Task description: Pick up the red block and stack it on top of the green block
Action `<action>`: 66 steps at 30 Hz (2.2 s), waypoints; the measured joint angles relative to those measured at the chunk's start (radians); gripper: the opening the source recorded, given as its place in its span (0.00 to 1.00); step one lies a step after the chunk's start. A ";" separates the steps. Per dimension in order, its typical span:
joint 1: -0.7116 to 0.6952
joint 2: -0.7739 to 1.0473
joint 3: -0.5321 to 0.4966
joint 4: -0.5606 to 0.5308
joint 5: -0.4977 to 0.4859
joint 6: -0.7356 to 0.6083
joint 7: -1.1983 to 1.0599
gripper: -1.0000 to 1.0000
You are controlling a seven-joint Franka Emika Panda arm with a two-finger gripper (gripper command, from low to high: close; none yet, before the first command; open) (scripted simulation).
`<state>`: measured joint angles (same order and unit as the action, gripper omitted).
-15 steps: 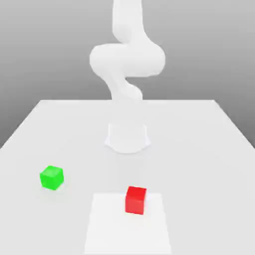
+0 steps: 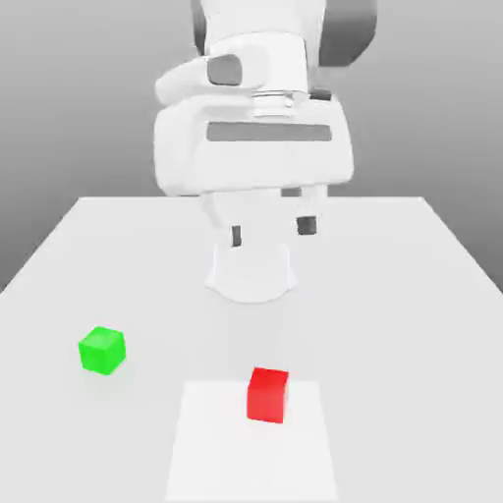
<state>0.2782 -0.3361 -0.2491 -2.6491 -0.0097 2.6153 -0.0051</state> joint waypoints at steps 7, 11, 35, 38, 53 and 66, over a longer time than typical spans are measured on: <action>0.067 0.182 -0.049 -0.138 -0.013 0.125 -0.311 0.50; 0.083 0.283 -0.057 -0.202 -0.028 0.198 -0.457 0.50; 0.008 0.370 0.032 -0.198 0.037 0.267 -0.526 0.00; -0.019 0.293 0.024 -0.211 -0.020 0.202 -0.488 0.00; -0.545 0.072 -0.316 -0.259 -0.274 0.042 -0.535 0.00; -0.377 0.256 -0.414 -0.246 0.056 0.180 -0.769 0.00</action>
<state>-0.0985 -0.0803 -0.6627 -2.8948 0.0460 2.7953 -0.7744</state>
